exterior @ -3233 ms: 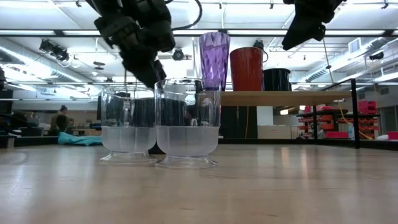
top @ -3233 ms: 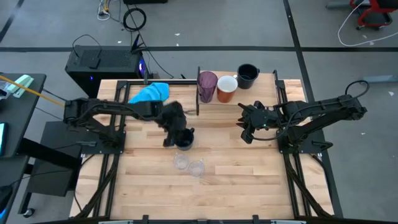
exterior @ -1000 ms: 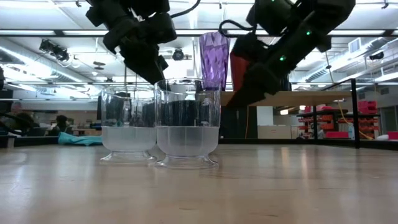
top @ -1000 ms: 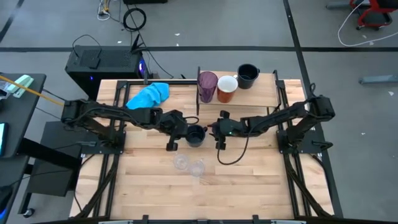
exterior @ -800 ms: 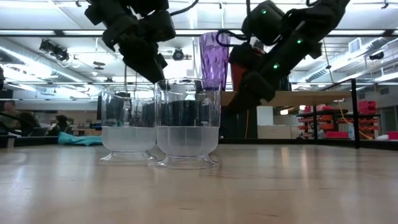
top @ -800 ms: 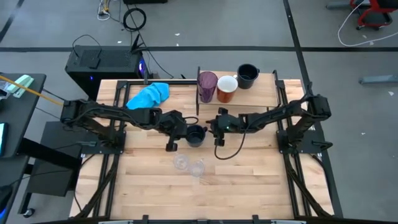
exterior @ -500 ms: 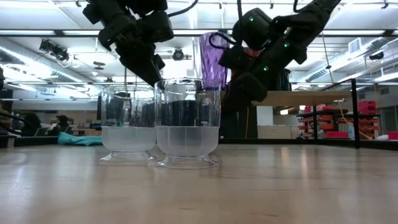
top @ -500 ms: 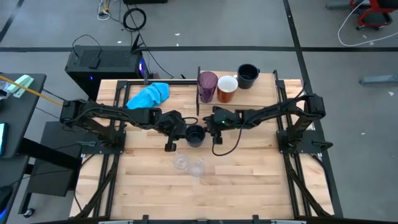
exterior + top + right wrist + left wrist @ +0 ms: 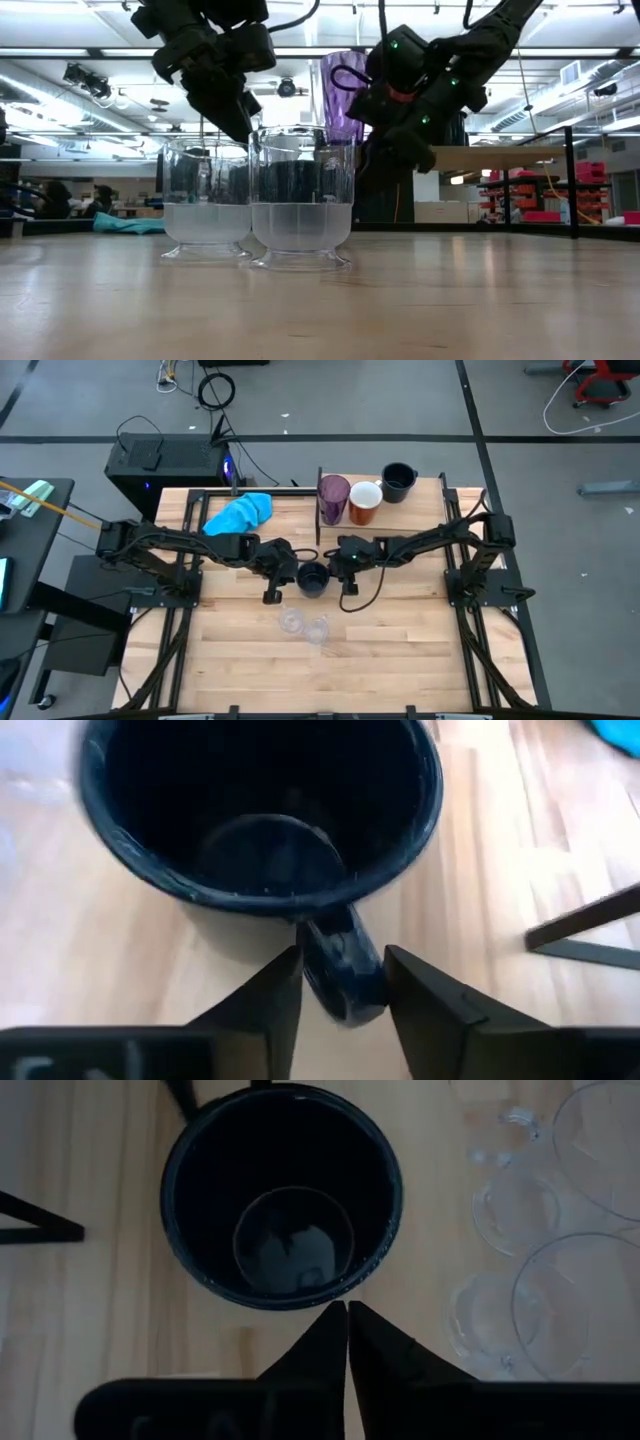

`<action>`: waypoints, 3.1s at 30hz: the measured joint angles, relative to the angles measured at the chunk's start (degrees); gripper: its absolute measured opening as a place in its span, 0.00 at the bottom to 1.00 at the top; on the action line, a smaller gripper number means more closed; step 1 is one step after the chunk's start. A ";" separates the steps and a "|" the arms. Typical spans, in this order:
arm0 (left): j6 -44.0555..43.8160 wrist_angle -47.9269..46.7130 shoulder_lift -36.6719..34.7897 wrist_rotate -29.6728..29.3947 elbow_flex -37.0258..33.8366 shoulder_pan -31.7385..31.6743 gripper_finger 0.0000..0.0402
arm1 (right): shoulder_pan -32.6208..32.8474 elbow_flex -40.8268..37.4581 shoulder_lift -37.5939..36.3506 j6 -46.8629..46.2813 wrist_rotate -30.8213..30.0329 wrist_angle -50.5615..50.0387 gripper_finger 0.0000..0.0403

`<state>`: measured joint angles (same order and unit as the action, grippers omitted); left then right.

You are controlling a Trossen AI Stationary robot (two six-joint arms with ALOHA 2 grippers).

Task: Stack small to large cups/mugs on shelf
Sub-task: Put the black mug on the shelf

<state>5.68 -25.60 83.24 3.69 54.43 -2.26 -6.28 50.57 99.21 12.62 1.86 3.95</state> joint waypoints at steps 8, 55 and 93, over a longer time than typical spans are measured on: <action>-0.53 -0.60 0.00 0.00 0.00 0.00 0.04 | 0.47 0.00 -1.50 -3.35 0.05 -2.30 0.17; -1.56 -2.79 -2.58 0.01 0.07 -0.02 0.04 | 9.22 -0.09 -43.29 -26.15 -13.95 -56.98 0.13; -1.56 -2.26 -2.51 0.01 0.04 0.00 0.03 | -6.50 4.12 -51.44 -16.48 -28.70 -66.88 0.13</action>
<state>4.12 -27.86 80.73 3.70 54.48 -2.26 -12.77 54.68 47.77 -3.86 -26.84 -62.93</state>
